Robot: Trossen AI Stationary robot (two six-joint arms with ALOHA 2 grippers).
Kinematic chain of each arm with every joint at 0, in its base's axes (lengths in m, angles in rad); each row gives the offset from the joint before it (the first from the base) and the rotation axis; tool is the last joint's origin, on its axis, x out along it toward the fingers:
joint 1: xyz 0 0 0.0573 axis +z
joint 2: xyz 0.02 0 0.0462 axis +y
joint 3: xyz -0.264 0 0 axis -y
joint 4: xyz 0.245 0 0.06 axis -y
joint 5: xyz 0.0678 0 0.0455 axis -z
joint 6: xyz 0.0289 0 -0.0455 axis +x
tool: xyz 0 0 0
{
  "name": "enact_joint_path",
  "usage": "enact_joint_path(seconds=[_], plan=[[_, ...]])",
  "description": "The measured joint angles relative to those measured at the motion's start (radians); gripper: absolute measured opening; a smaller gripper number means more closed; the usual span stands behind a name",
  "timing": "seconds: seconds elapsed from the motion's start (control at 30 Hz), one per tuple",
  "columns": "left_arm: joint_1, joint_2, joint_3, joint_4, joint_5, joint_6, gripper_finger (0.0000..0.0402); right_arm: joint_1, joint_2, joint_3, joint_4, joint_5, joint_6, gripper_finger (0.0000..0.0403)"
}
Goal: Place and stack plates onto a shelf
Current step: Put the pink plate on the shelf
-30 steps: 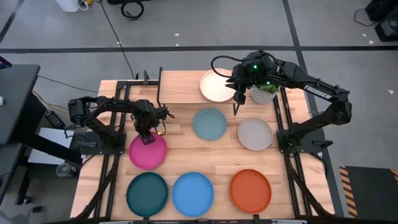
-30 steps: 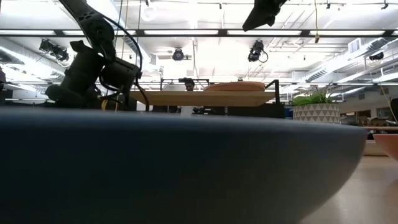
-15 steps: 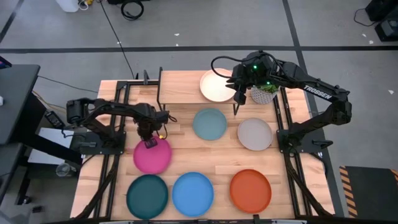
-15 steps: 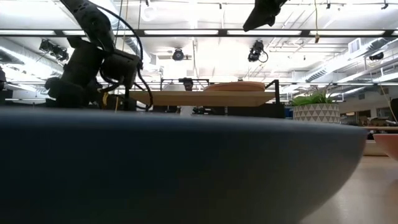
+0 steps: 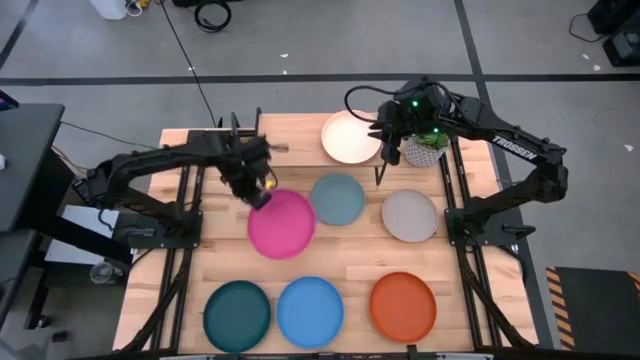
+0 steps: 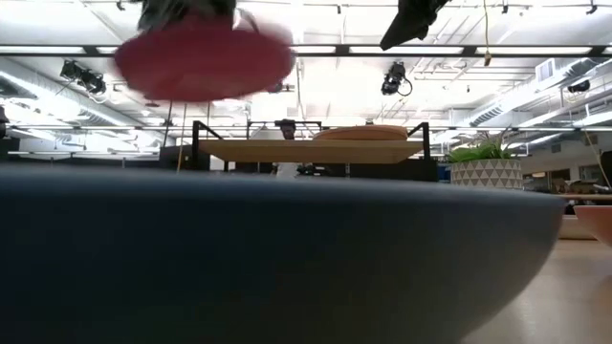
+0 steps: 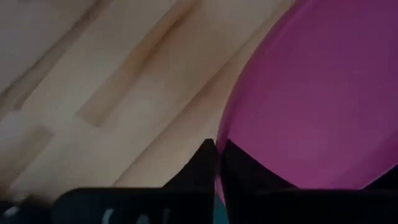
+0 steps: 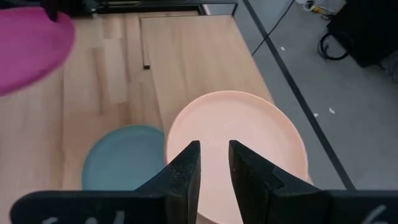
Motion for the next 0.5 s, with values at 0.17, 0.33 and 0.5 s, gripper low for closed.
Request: enact_joint_path(seconds=[0.17,0.33,0.5], plan=[[0.091,0.0,0.177,0.004,0.085,-0.022,0.0014,-0.039,-0.009,0.0,-0.004,-0.02,0.004,0.009],[0.247,0.015,0.293,0.026,0.089,-0.021,0.0014,-0.053,-0.057,0.0,0.011,0.005,-0.004,0.009],[0.358,0.072,0.39,0.119,0.182,0.006,0.0014,-0.077,-0.119,0.0,0.06,0.008,-0.004,0.0089]])
